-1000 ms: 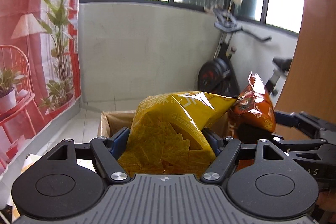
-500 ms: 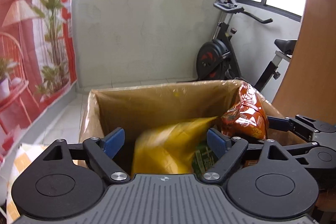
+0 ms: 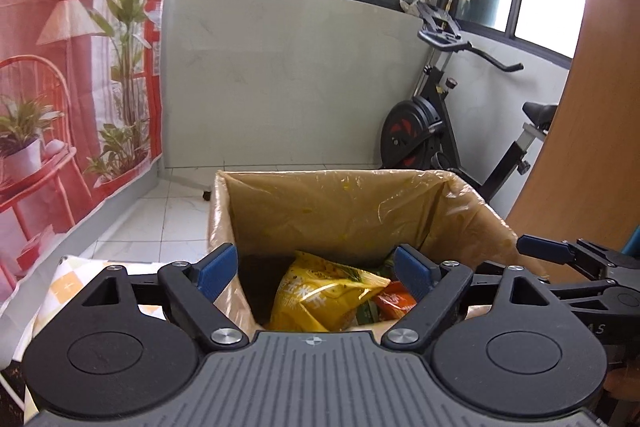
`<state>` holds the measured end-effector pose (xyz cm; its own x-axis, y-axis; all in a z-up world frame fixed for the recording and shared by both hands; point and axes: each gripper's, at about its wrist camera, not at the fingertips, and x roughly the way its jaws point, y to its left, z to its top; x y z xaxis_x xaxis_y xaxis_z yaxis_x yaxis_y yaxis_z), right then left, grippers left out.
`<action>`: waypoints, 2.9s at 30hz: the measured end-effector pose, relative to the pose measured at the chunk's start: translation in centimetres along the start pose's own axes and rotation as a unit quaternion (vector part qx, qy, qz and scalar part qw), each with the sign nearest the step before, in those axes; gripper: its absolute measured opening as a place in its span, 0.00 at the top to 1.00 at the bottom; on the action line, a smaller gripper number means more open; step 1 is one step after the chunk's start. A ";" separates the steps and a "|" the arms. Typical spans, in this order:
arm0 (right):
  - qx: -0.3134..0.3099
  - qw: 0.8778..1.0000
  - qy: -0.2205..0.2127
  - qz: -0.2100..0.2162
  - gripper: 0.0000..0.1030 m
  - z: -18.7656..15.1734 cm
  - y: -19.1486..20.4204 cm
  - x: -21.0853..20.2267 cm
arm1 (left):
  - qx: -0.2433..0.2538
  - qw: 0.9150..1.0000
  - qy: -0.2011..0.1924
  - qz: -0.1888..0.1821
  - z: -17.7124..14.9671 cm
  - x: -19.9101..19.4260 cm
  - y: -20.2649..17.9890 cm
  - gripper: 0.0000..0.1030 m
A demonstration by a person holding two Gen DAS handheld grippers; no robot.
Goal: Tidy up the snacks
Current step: 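Open both tools to drop both bags into the box, then move both tools back toward the remaining snacks in front of the box, then reach the left tool to the orange corn-snack bag while the right tool reaches the green bag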
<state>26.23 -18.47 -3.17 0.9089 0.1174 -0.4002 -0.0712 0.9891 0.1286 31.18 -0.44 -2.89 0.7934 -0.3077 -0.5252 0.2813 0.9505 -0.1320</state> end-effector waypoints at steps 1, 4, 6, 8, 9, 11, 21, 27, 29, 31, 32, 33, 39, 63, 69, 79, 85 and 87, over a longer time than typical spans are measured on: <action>0.001 1.000 -0.003 0.002 0.12 0.0 0.2 -0.8 | -0.005 1.000 -0.002 0.000 -0.2 -0.7 0.1 0.15; 0.006 1.000 -0.014 0.011 0.12 -0.2 0.6 -3.1 | -0.019 1.000 -0.012 -0.014 -0.8 -2.8 0.5 0.15; 0.007 1.000 -0.021 0.016 0.12 -0.4 0.8 -4.6 | -0.028 0.999 -0.017 -0.029 -1.5 -4.1 0.8 0.15; 0.003 0.999 -0.024 0.029 0.12 -0.8 1.1 -5.9 | -0.028 0.999 -0.015 -0.028 -2.4 -5.2 0.9 0.15; -0.001 0.999 -0.026 0.037 0.12 -1.1 1.2 -6.5 | -0.026 0.999 -0.015 -0.026 -2.9 -5.8 0.9 0.15; -0.006 0.999 -0.030 0.042 0.12 -2.0 1.5 -7.6 | -0.027 0.999 -0.016 -0.022 -3.9 -6.7 1.1 0.15; 0.024 0.998 -0.021 0.055 0.13 -6.6 2.0 -10.4 | -0.019 0.999 -0.044 0.005 -8.1 -10.8 1.7 0.15; 0.002 0.998 -0.046 0.033 0.13 -9.2 2.8 -11.8 | -0.037 0.998 -0.058 0.007 -11.7 -11.5 1.1 0.11; -0.007 0.998 -0.050 0.028 0.13 -10.4 3.2 -12.0 | -0.053 0.997 -0.058 0.008 -13.0 -11.3 0.9 0.11; -0.024 0.998 -0.061 0.013 0.13 -11.7 3.9 -12.3 | -0.063 0.997 -0.053 0.009 -14.2 -10.8 0.6 0.11; -0.027 0.997 -0.067 0.007 0.13 -12.5 4.1 -12.5 | -0.064 0.997 -0.050 0.010 -14.8 -10.6 0.5 0.11; -0.028 0.997 -0.067 0.007 0.13 -13.1 4.2 -12.6 | -0.062 0.997 -0.048 0.013 -15.3 -10.5 0.4 0.11; -0.028 0.997 -0.068 -0.015 0.13 -16.5 3.9 -12.8 | -0.042 0.998 -0.045 0.022 -18.0 -10.6 0.4 0.11; 0.015 1.000 0.006 -0.027 0.14 -19.7 3.2 -12.4 | 0.053 0.998 0.033 -0.028 -23.6 -10.5 -2.0 0.11; 0.019 0.999 0.011 -0.026 0.14 -19.7 2.8 -12.3 | 0.083 0.995 0.043 -0.031 -23.6 -9.4 -2.6 0.11; 0.032 0.999 0.009 -0.036 0.14 -19.5 1.9 -12.4 | 0.200 0.978 0.049 -0.023 -21.9 -6.3 -3.7 0.11; 0.038 0.998 0.007 -0.052 0.14 -19.5 0.9 -12.6 | 0.201 0.976 0.050 -0.063 -21.8 -4.9 -3.8 0.07; 0.036 0.998 0.004 -0.059 0.14 -19.4 0.7 -12.8 | 0.203 0.976 0.048 -0.068 -22.0 -4.6 -4.2 0.06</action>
<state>6.55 -17.56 -15.51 0.9062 0.0011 -0.4228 0.0661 0.9873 0.1443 14.44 -2.02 -18.40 0.6845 -0.4059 -0.6055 0.5871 0.7994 0.1278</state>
